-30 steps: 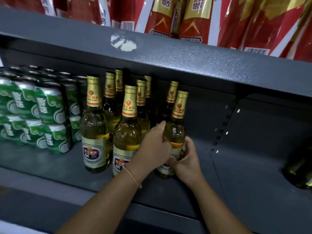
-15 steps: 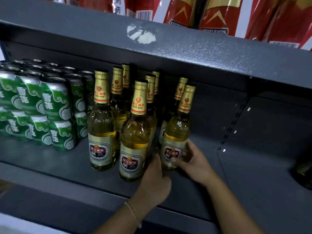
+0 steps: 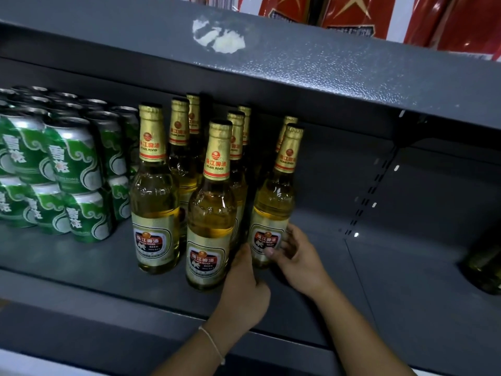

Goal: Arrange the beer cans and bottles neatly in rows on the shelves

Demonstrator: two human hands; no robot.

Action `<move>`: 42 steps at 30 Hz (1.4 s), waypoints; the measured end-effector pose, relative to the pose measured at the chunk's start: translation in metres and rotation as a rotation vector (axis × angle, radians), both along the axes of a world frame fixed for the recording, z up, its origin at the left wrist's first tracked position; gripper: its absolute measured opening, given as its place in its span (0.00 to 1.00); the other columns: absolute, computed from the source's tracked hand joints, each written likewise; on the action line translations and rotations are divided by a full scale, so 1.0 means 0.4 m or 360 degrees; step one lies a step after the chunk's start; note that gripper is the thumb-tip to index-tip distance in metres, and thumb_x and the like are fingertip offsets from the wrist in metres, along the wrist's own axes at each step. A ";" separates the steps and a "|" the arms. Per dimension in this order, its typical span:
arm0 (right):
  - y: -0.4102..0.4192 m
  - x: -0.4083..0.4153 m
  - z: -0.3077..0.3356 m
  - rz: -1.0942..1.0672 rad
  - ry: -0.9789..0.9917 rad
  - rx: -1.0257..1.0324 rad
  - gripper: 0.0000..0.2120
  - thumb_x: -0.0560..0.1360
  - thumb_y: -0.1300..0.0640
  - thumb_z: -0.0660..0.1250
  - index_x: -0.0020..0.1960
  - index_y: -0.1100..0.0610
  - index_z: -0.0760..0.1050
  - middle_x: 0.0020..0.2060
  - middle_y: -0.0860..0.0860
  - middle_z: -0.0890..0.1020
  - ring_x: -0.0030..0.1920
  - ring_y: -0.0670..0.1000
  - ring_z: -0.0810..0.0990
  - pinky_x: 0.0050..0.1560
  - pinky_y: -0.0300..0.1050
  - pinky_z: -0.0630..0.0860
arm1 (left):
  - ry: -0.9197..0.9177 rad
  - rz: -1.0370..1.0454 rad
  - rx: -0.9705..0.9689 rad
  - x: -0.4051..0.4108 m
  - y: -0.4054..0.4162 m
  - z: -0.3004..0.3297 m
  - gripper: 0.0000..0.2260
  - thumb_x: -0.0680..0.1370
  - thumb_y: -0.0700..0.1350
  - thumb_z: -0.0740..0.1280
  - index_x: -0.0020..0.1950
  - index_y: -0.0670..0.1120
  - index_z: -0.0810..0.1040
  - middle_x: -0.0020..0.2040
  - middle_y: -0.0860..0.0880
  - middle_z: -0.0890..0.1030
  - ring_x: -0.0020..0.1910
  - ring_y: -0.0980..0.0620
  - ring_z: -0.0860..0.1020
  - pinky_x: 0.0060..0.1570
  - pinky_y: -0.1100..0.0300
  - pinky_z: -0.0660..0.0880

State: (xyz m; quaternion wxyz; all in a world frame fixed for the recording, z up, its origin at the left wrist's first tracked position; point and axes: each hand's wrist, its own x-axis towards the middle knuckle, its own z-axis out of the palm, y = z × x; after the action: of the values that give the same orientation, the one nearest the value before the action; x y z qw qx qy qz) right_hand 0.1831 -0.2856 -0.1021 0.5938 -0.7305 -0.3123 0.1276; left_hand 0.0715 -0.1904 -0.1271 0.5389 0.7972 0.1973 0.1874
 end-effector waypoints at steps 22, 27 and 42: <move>0.018 -0.012 -0.017 -0.0064 -0.0082 -0.0089 0.29 0.75 0.67 0.70 0.74 0.58 0.65 0.61 0.48 0.81 0.61 0.42 0.79 0.65 0.42 0.75 | 0.0019 0.0039 0.0009 0.002 0.001 0.007 0.38 0.67 0.43 0.58 0.77 0.55 0.55 0.74 0.54 0.64 0.74 0.55 0.63 0.73 0.50 0.64; 0.018 -0.021 -0.012 -0.0098 -0.0102 -0.0100 0.29 0.75 0.66 0.70 0.73 0.57 0.65 0.59 0.44 0.81 0.59 0.39 0.79 0.62 0.36 0.75 | 0.0020 0.0030 -0.0047 -0.007 0.002 0.015 0.38 0.67 0.42 0.59 0.78 0.55 0.55 0.75 0.55 0.64 0.73 0.53 0.64 0.73 0.50 0.64; -0.018 -0.039 0.031 -0.0115 -0.0040 -0.0073 0.33 0.77 0.65 0.68 0.78 0.57 0.57 0.69 0.52 0.74 0.67 0.44 0.74 0.64 0.34 0.72 | 0.0070 0.0032 0.0257 -0.065 -0.038 0.070 0.35 0.77 0.38 0.61 0.80 0.46 0.45 0.80 0.50 0.50 0.78 0.55 0.49 0.69 0.70 0.42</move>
State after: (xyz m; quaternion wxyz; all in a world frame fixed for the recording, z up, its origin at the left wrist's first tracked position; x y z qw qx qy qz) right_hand 0.1674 -0.2928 -0.0896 0.5773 -0.7562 -0.2902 0.1039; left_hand 0.0457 -0.2056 -0.0991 0.4666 0.8399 0.2012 0.1906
